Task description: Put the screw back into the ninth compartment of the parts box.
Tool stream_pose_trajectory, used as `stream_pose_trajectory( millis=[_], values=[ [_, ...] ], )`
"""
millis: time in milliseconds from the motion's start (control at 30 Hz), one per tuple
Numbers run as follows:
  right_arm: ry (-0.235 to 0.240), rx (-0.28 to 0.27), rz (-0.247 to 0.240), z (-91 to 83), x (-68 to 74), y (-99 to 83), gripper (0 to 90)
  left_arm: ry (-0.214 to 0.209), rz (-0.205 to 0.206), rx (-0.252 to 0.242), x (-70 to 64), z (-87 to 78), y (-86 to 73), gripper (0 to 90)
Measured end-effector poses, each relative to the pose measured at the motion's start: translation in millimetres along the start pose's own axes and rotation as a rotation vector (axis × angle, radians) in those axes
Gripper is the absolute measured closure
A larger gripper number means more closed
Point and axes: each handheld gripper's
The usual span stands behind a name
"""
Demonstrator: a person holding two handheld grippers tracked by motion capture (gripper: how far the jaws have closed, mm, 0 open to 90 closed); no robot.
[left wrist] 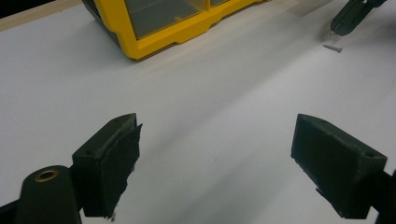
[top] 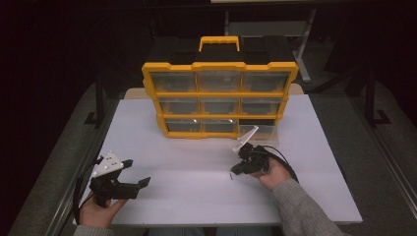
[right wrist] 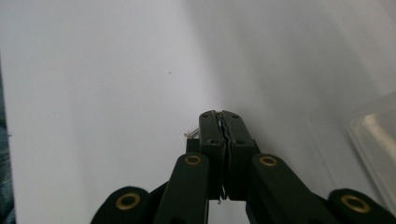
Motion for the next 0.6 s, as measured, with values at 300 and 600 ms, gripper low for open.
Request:
stream_pose_trajectory(
  millis=[300, 600],
  values=[
    [0.021, -0.017, -0.007, -23.9, 3.1, 9.9, 87.2, -0.003, -0.001, 0.001, -1.1, 1.1, 0.4, 15.0],
    [0.021, -0.090, -0.009, -64.4, 0.4, 23.4, 87.2, -0.006, -0.020, -0.011, -2.0, 0.6, 0.6, 14.9]
  ],
)
Point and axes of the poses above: each handheld gripper's, and its own axes: z roughly forward along the jaws, y roughly out of its top, x roughly to its left, and after that the axes turned 9 degrees about y, right-handed
